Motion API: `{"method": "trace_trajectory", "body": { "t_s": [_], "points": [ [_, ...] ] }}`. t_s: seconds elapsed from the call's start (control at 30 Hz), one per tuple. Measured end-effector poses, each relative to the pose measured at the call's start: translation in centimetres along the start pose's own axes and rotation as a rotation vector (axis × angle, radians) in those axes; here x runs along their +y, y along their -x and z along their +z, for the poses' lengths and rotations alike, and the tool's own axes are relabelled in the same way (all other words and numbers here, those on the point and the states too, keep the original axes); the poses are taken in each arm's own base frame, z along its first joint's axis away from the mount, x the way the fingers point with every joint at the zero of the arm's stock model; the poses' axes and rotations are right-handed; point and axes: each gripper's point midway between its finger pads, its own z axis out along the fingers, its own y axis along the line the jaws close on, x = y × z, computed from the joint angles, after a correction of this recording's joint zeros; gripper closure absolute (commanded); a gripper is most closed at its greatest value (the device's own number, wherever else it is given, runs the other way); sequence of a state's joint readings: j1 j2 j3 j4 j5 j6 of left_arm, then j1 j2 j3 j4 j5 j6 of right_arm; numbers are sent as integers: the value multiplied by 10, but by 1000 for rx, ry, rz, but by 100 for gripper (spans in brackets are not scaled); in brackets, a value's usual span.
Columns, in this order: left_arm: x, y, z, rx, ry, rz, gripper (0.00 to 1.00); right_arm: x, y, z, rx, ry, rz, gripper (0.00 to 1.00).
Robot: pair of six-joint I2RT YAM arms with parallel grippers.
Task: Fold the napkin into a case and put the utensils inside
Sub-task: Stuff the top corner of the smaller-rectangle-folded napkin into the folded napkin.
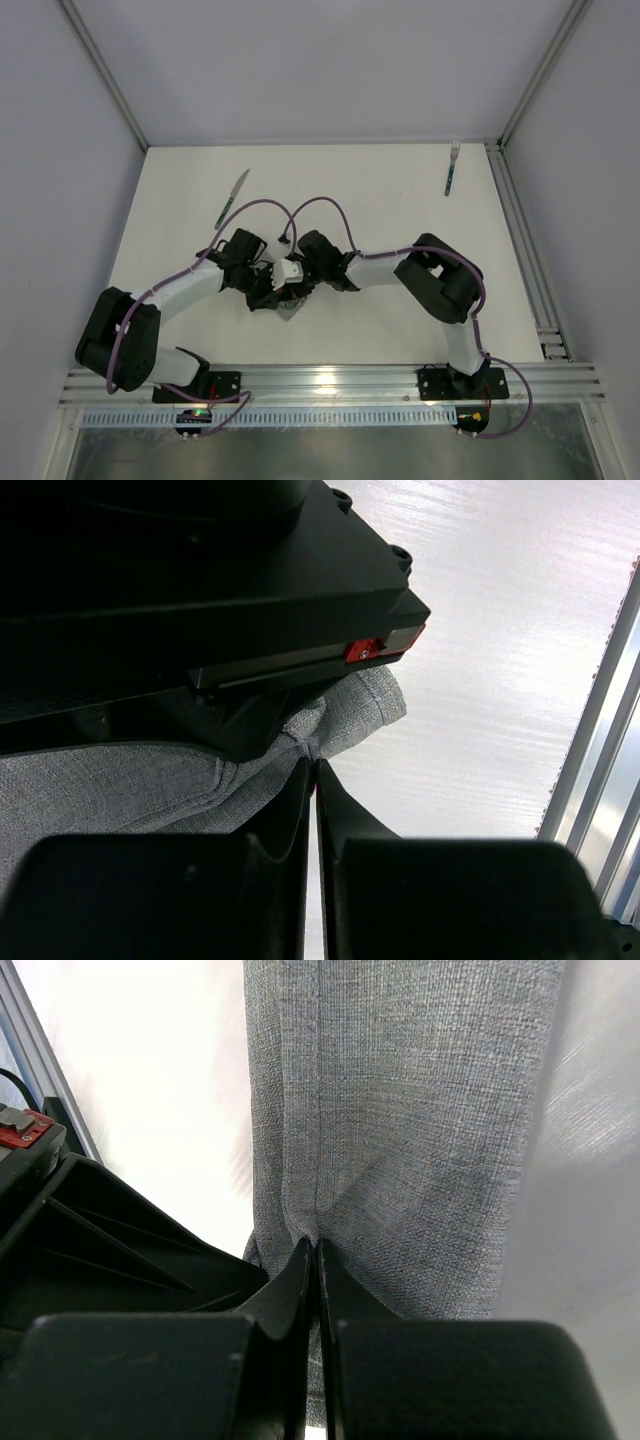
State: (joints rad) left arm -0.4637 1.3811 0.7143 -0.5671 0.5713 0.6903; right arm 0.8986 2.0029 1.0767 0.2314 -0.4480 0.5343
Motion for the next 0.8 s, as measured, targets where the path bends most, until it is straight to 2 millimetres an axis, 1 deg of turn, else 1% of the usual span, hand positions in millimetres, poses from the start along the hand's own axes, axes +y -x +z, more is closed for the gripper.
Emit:
{"method": "trace_trajectory", "body": {
  "t_s": [0.2,0.4,0.67,0.8],
  "points": [
    [0,-1,0,-5,7,12,100,7,-4,1,14,15,2,97],
    [-4,0,-6,-32,33,44,100,15,-16,2,46,54,9,97],
    [-11,-7,-5,-34,13,73,100,21,-31,-8,71,88,4,97],
    [-16,-8,-5,-37,-5,103,99,25,-35,-9,83,99,6,97]
  ]
}}
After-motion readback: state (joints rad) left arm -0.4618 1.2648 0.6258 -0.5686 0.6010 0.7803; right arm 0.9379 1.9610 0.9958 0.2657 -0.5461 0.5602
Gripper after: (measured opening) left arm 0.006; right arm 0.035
